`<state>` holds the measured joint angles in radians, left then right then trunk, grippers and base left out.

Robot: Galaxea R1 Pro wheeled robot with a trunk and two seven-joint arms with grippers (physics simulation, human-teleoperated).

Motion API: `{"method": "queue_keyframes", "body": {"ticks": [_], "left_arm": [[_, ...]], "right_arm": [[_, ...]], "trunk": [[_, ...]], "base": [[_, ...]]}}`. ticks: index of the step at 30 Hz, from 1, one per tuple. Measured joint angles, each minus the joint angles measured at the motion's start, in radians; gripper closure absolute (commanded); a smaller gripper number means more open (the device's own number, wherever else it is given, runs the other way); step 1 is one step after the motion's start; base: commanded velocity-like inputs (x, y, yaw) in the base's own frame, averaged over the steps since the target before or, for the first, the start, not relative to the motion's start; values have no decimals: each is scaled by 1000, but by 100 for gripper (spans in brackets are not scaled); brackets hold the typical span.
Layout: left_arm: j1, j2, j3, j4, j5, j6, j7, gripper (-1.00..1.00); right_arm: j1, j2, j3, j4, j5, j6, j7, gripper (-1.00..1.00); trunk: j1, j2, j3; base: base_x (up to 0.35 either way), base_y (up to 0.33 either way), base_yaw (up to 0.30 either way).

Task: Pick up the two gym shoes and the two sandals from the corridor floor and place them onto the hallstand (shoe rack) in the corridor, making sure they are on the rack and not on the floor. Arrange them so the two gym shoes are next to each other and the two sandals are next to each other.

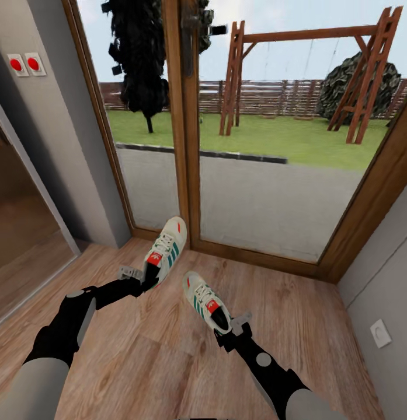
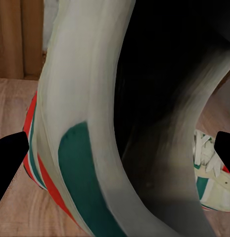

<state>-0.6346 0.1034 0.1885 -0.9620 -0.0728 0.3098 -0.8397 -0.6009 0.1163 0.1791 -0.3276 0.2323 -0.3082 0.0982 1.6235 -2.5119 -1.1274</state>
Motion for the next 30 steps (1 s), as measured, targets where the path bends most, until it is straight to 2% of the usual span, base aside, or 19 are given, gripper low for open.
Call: {"method": "queue_keyframes", "body": {"ticks": [21,27,30], "left_arm": [[0,0,0,0,0,0,0,100],[0,0,0,0,-1,0,0,100],[0,0,0,0,-2,0,0,100]], "right_arm": [[0,0,0,0,0,0,0,100],[0,0,1,1,1,0,-1,100],[0,0,1,1,1,0,-1,100]], "trunk": [[-9,5,116],[-9,5,118],[-9,5,118]], "base": [[0,0,0],[0,0,26],[0,0,244]]}}
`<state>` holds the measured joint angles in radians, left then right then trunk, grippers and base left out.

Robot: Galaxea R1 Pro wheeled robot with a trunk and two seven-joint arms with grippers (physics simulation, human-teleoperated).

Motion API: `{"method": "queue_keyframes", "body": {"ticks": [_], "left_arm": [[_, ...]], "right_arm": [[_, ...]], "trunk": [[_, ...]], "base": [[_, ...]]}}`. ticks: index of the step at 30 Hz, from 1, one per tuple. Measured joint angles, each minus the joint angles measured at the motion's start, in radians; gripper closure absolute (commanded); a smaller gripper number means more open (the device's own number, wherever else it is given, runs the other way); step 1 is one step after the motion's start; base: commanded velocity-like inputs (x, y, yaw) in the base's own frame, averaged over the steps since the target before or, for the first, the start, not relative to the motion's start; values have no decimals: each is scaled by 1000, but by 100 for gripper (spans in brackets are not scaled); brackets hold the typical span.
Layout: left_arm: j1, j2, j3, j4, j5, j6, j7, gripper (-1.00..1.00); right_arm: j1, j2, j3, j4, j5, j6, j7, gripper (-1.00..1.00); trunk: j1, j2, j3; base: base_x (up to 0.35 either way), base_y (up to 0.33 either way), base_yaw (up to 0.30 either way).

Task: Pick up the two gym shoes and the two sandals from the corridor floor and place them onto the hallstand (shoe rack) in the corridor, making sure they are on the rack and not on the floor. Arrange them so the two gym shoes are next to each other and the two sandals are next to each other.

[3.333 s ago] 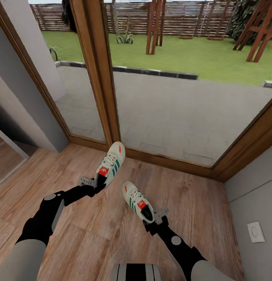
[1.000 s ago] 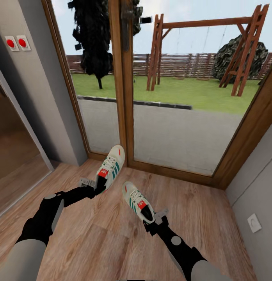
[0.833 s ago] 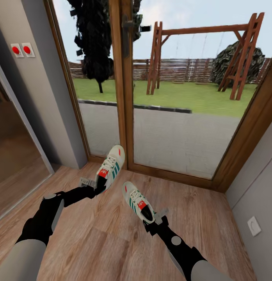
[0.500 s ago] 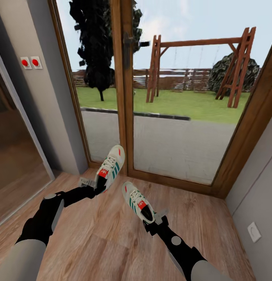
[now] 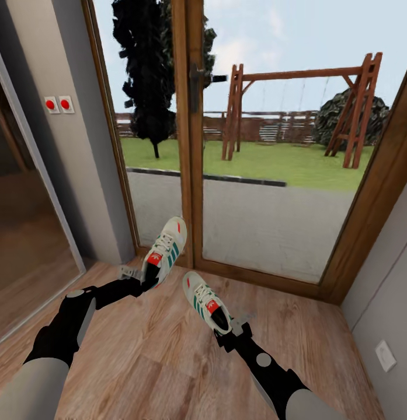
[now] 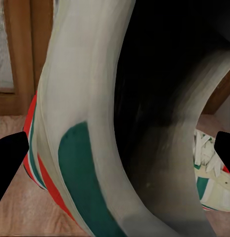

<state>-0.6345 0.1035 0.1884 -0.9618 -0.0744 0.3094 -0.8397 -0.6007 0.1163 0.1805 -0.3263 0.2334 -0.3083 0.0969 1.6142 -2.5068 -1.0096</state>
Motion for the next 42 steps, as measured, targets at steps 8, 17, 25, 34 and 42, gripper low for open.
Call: {"method": "queue_keyframes", "body": {"ticks": [8,17,25,34,42], "left_arm": [[0,0,0,0,0,0,0,100],[0,0,0,0,0,0,0,100],[0,0,-1,1,0,0,0,100],[0,0,-1,2,0,0,0,100],[0,0,-2,2,0,0,0,100]], "right_arm": [[0,0,0,0,0,0,0,100],[0,0,0,0,0,0,0,100],[0,0,0,1,0,0,0,100],[0,0,0,-1,0,0,0,100],[0,0,-3,-1,-1,0,0,100]], "trunk": [[0,0,0],[0,0,0],[0,0,0],[0,0,0],[0,0,0]], "base": [[0,0,296],[0,0,298],[0,0,298],[0,0,298],[0,0,298]]}}
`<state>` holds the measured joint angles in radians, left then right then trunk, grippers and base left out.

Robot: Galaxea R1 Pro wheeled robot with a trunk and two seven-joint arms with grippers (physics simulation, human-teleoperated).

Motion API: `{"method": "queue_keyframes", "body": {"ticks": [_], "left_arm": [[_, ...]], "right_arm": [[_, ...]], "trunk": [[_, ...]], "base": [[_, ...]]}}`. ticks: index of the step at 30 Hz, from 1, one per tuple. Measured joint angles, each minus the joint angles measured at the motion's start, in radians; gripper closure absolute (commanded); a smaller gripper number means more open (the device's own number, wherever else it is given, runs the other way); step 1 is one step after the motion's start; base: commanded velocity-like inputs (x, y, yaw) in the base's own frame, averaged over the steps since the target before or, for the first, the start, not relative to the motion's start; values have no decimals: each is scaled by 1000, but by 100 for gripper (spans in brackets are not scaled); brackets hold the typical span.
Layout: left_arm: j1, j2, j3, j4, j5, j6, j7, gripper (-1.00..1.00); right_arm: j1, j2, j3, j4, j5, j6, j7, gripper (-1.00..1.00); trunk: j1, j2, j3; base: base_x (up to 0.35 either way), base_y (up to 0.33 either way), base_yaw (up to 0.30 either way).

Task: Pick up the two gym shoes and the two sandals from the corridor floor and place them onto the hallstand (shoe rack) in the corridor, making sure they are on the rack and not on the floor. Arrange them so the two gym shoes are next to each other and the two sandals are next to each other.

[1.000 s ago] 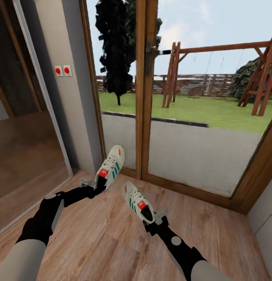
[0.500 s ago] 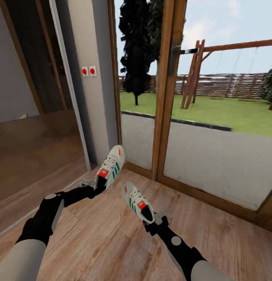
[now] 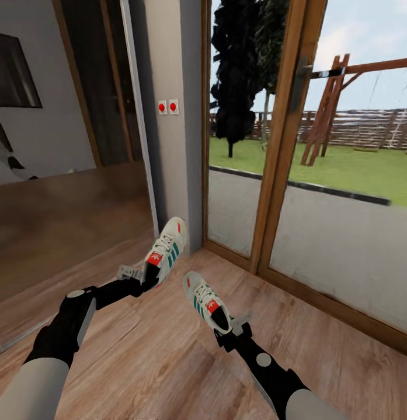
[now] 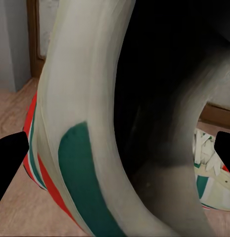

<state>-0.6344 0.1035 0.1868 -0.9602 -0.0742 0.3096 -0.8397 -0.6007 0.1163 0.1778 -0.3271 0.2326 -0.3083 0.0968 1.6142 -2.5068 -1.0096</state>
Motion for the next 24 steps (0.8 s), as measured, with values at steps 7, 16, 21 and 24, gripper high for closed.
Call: {"method": "queue_keyframes", "body": {"ticks": [7,16,21,24], "left_arm": [[0,0,1,0,0,1,0,100],[0,-1,0,0,0,1,0,100],[0,-1,0,0,2,1,0,100],[0,-1,0,0,1,1,0,100]], "right_arm": [[0,0,-2,0,0,0,0,100],[0,0,-2,0,0,0,2,100],[0,0,-2,0,0,0,2,100],[0,0,-2,0,0,0,2,100]], "trunk": [[0,0,0],[0,0,0],[0,0,0],[0,0,0]], "base": [[0,0,298],[0,0,298],[0,0,298],[0,0,298]]}}
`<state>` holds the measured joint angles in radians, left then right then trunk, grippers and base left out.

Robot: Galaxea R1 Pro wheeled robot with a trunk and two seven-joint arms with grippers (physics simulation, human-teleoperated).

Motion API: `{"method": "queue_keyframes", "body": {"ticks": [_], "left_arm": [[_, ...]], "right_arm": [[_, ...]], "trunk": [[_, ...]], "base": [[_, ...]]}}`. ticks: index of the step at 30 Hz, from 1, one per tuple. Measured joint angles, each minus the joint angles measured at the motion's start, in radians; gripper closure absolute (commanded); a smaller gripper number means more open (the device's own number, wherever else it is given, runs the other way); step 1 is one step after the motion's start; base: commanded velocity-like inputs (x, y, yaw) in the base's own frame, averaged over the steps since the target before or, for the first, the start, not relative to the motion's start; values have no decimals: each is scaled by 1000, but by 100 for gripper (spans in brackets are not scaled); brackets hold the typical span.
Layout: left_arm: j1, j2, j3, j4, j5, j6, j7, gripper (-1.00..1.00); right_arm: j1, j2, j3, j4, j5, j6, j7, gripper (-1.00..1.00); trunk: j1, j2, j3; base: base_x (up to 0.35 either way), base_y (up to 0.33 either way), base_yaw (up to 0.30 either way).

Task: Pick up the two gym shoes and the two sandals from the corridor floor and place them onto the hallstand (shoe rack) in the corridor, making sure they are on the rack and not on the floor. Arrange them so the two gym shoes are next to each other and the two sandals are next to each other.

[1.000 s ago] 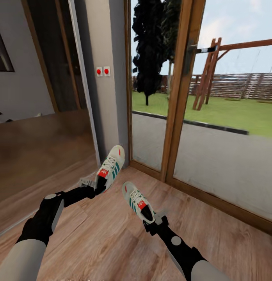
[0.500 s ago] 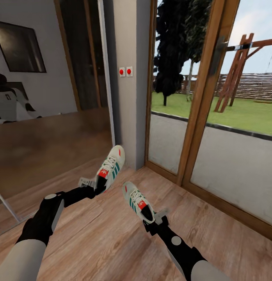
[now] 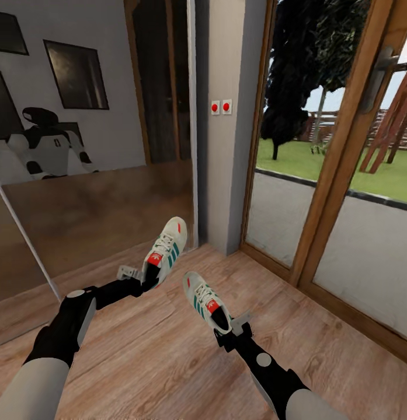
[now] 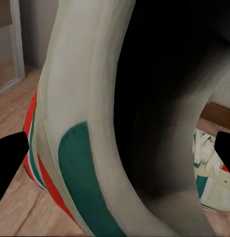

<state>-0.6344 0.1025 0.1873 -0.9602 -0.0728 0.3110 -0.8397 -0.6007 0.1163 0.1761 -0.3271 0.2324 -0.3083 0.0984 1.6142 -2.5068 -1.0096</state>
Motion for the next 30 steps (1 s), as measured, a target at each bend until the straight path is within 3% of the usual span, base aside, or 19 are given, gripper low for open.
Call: {"method": "queue_keyframes", "body": {"ticks": [30], "left_arm": [[0,1,1,2,0,19,0,100]], "right_arm": [[0,0,0,0,0,0,0,100]], "trunk": [[0,0,0]], "base": [[-33,0,298]]}}
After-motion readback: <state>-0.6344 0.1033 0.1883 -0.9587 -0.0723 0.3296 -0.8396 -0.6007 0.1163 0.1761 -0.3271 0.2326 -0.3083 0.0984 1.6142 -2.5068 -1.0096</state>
